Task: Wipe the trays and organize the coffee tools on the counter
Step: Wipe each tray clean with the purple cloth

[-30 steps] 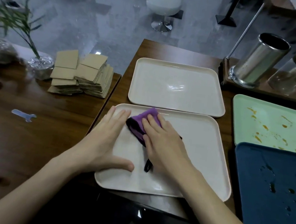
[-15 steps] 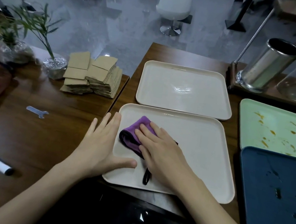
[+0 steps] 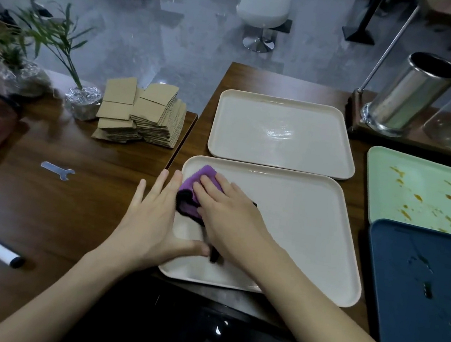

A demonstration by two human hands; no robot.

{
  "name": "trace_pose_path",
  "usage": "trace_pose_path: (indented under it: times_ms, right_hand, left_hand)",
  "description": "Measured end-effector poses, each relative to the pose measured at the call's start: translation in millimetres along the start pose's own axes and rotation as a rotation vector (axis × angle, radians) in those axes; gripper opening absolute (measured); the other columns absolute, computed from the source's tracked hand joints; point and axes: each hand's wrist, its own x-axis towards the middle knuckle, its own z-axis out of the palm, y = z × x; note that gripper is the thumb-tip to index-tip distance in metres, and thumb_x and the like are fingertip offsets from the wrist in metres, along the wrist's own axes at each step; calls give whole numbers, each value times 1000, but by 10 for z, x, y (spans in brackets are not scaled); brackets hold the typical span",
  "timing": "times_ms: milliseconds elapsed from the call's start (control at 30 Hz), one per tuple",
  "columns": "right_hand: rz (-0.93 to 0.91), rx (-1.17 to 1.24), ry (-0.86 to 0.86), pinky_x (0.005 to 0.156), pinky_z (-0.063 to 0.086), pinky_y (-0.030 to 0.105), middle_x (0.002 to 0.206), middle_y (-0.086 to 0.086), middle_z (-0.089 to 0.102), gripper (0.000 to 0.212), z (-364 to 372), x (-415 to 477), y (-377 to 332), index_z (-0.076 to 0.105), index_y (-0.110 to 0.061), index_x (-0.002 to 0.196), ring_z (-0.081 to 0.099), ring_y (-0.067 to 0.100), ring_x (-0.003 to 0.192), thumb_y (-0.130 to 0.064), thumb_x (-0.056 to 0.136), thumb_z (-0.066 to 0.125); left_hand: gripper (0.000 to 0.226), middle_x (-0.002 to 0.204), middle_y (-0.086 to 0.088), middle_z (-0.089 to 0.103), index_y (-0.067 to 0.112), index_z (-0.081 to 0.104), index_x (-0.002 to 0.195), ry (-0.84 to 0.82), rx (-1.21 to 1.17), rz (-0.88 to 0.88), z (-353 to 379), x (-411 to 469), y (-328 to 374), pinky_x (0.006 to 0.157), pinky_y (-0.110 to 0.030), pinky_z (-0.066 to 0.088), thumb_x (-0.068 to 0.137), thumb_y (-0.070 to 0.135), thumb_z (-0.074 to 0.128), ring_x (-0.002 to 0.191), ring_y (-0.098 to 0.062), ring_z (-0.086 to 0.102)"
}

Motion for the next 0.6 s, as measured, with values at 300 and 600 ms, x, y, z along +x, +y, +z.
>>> trace_pose_path:
  times_ms: [300,600]
  right_hand:
    - [-145,43,-75,105,42,44,143,-1,52,44,-106,243,124,52,-17,138,40,28,134,-22,96,39]
    - [-153,89,-64,109,39,43,149,-1,48,42,-108,46,96,48,-20,143,36,27,139,-23,101,45]
  left_hand:
    - [155,170,2,-10,22,-12,161,-4,12,13,-15,-10,-18,126,-45,-9,40,110,29,154,-17,-21]
    - [147,167,13,-21,30,-24,158,-135,-29,186,-74,-324,-228,126,-39,-12,54,105,48,149,2,-26]
